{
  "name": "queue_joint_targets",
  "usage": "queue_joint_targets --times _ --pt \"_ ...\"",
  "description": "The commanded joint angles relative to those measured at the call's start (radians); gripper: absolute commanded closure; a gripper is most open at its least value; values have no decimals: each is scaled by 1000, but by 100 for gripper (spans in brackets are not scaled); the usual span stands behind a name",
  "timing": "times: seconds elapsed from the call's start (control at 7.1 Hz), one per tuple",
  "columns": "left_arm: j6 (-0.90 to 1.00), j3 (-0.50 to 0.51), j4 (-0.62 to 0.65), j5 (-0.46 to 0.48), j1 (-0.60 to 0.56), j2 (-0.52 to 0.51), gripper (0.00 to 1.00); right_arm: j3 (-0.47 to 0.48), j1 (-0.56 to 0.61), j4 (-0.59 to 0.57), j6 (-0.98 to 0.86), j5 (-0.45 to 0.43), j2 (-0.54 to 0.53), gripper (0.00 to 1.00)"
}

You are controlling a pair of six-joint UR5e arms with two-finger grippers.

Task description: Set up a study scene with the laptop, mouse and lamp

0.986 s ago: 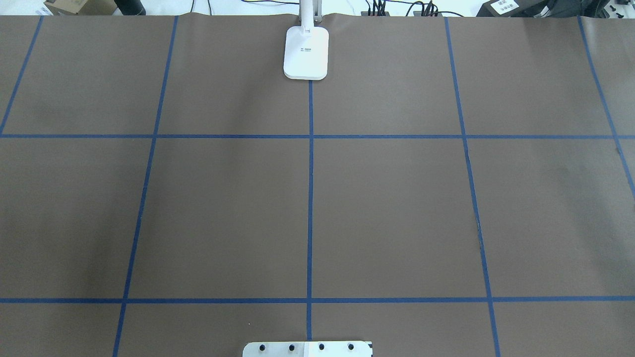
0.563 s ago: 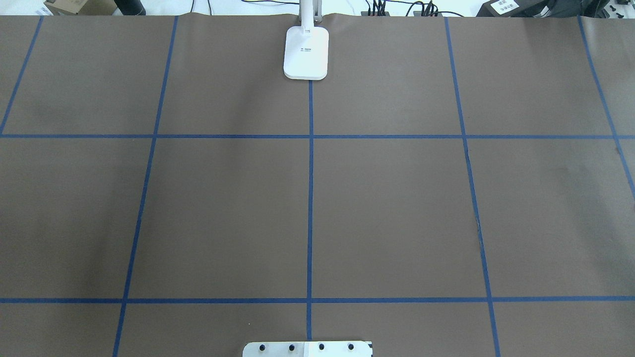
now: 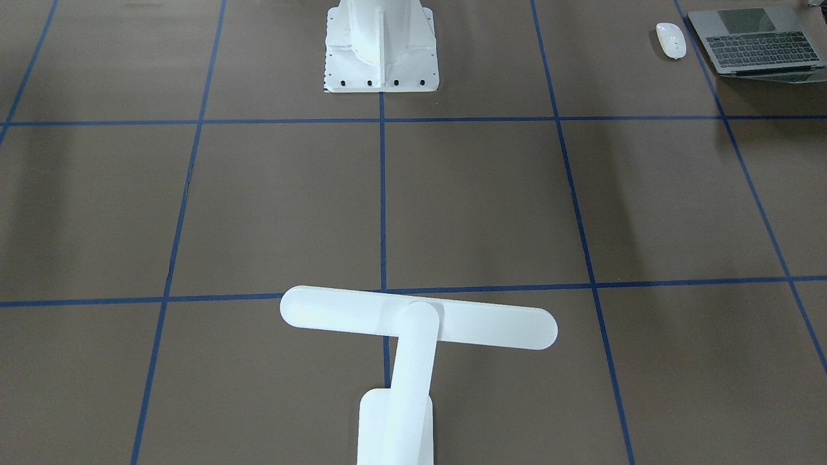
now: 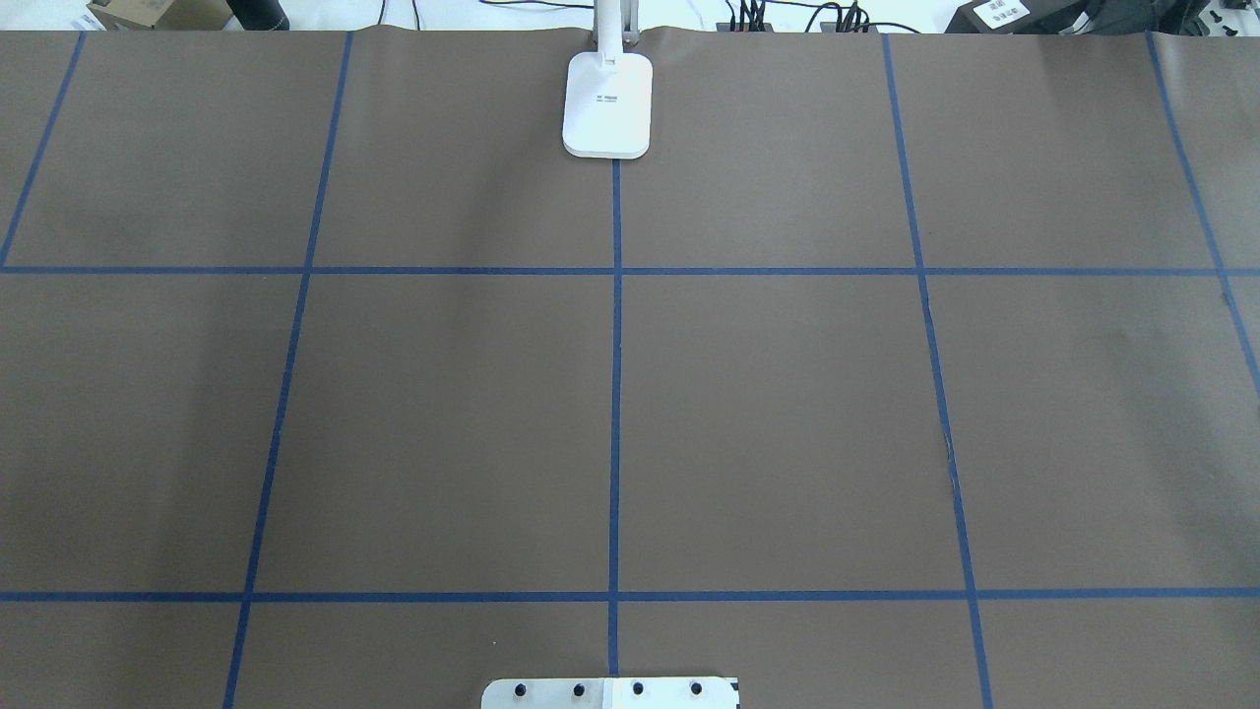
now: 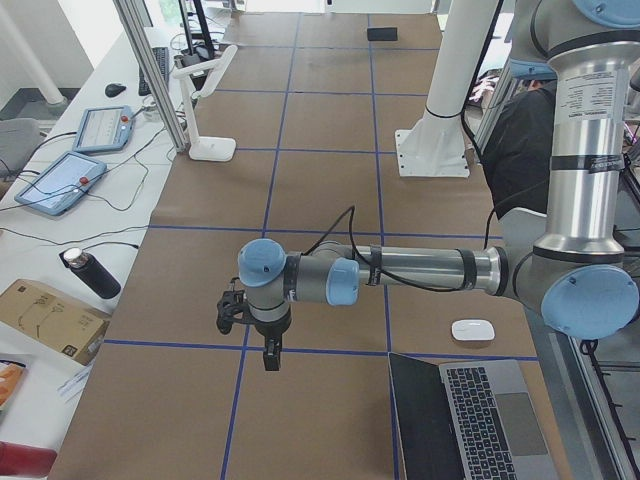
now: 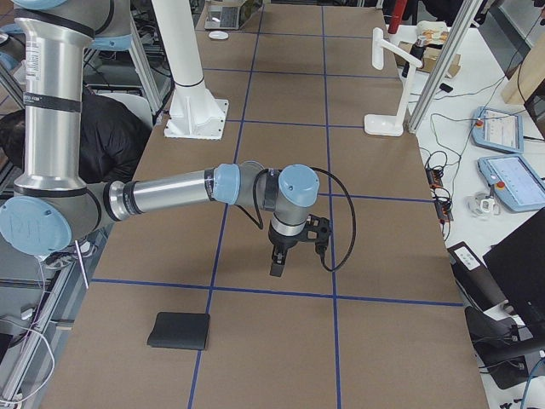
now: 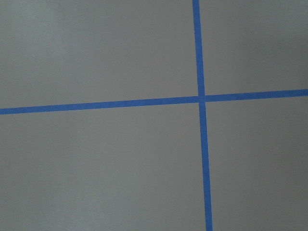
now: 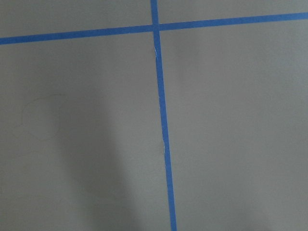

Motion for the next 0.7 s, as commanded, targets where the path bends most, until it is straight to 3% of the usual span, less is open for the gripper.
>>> queue_joint_targets --times 0.0,0.28,0.56 --pt "-104 -16 38 15 -116 79 0 1 -1 -1 1 61 -8 0" --pt "-346 -57 152 27 -166 92 0 4 1 -1 1 106 -11 0" --pt "-522 -85 152 100 -160 166 0 7 1 -1 1 115 -10 0"
